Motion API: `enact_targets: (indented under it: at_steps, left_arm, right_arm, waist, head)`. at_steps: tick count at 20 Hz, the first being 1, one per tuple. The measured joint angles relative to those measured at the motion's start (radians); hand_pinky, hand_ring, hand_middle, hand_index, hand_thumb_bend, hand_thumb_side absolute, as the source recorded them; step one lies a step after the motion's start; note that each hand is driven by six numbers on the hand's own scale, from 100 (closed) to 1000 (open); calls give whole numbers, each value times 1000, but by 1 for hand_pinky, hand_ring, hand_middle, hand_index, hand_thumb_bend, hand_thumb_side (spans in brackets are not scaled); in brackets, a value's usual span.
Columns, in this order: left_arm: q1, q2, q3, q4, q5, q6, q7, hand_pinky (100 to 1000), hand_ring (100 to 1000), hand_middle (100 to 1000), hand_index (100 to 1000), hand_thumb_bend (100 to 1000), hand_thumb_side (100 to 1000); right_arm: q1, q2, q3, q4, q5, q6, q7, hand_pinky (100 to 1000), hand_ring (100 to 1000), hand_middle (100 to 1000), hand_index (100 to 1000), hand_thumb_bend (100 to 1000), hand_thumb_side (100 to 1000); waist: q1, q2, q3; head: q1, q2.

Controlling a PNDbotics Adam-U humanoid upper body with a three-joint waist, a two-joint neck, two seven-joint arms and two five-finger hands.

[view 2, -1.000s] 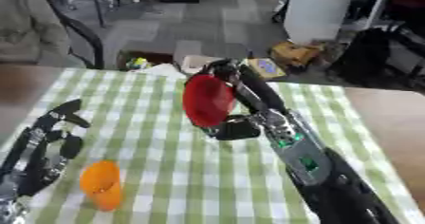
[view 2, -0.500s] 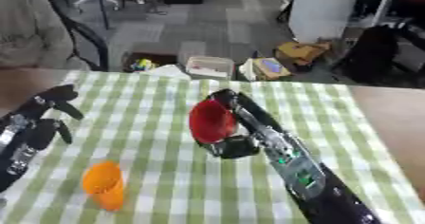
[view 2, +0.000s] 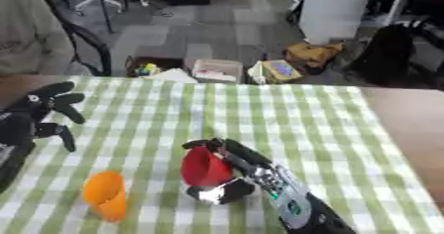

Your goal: Pour the contents of one cup into another cup.

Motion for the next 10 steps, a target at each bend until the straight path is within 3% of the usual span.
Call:
enact_targets:
  at_steps: [3,10]
  left_arm:
    - [4,0,0,0,8,3,-4,394,901,547,917,563,934]
    - [6,0,0,1,9,5,-8,394,901,545,918,561,935]
  right_arm:
    - [0,2,-9,10,32,-19,-14,785,759,718,970,765,591]
    - [6,-4,-40,11,69,-29,-53,781,746,706,964,758,591]
  waist:
    - [0,0,-2]
    - [1,0,-10]
  head:
    - [0,0]
    - [0,0]
